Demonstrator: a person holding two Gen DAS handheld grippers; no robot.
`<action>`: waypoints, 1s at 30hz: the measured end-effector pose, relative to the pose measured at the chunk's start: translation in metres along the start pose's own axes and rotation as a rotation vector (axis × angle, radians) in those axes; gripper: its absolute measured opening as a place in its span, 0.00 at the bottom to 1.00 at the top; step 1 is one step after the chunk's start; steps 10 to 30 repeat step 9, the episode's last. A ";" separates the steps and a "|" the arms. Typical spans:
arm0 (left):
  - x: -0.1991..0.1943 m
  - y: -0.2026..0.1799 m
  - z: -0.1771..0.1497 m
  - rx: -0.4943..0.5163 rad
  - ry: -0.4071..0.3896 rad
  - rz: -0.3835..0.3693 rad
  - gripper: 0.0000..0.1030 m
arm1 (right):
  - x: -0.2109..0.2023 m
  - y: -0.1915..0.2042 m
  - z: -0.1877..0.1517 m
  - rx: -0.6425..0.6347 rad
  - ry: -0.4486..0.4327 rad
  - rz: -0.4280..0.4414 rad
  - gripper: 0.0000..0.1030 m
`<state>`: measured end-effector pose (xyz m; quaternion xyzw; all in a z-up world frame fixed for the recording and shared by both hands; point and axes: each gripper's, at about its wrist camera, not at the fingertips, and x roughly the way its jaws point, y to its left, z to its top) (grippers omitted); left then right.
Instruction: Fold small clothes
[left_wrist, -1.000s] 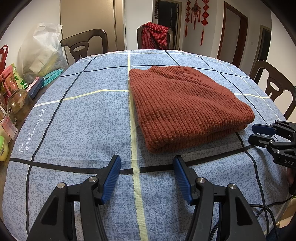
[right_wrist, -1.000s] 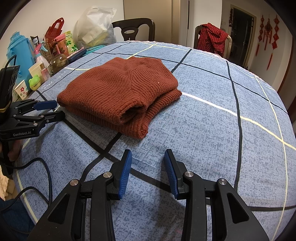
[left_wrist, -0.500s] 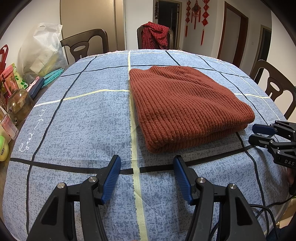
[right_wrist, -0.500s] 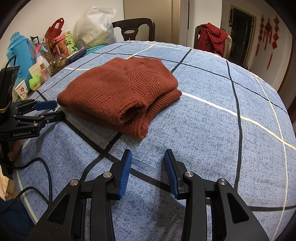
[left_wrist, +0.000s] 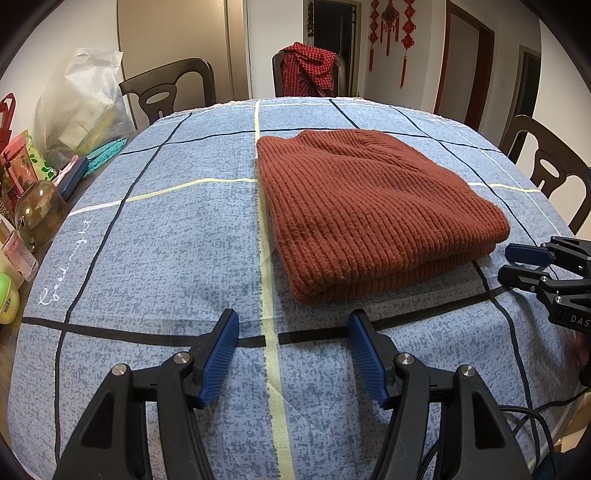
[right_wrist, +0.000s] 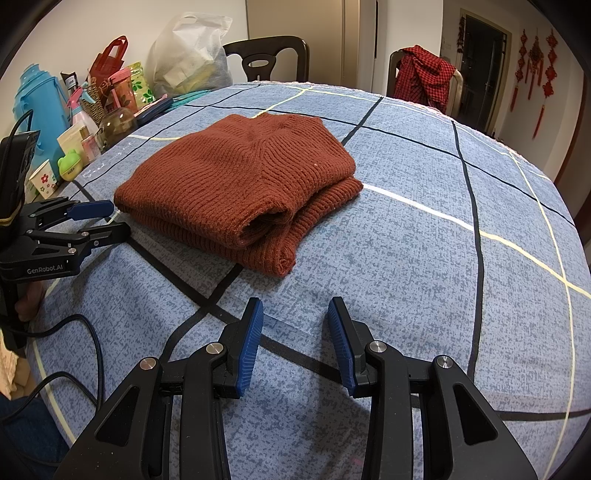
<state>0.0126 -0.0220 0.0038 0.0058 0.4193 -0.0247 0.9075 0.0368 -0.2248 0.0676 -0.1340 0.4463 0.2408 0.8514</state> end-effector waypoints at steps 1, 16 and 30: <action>0.000 0.000 0.000 0.000 0.000 0.000 0.63 | 0.000 0.000 0.000 0.000 0.000 0.000 0.36; 0.000 -0.001 -0.001 -0.004 0.000 0.000 0.63 | 0.000 0.000 0.000 0.000 0.000 -0.001 0.36; 0.000 -0.001 -0.001 -0.004 0.000 0.000 0.63 | 0.000 0.000 0.000 0.000 0.000 -0.001 0.36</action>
